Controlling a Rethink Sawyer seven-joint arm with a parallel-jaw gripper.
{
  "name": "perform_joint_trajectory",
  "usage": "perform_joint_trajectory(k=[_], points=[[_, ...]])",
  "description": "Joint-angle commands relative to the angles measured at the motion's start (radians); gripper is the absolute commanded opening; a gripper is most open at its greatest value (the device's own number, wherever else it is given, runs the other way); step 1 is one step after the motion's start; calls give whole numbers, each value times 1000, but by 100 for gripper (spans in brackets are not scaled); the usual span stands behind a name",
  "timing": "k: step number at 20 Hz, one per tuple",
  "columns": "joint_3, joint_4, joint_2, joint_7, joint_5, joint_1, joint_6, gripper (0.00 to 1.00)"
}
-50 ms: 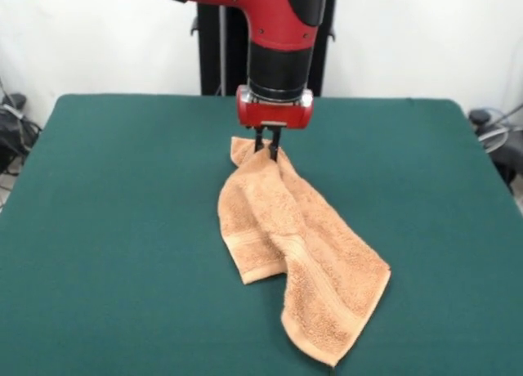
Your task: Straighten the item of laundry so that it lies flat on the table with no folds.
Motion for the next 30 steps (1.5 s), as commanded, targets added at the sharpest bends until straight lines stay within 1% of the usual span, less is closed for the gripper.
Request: perform_joint_trajectory(k=[1, 6, 13, 16, 22, 30], points=[[-4, 102, -14, 129, -56, -17, -43, 0], [-12, 126, -13, 131, -65, -24, -68, 0], [-25, 123, -14, 132, -73, -22, -95, 0], [-21, 135, -22, 150, -54, -30, -102, 0], [-8, 127, -21, 146, -34, -45, -82, 0], [-14, 93, -27, 143, -13, -14, -40, 0]])
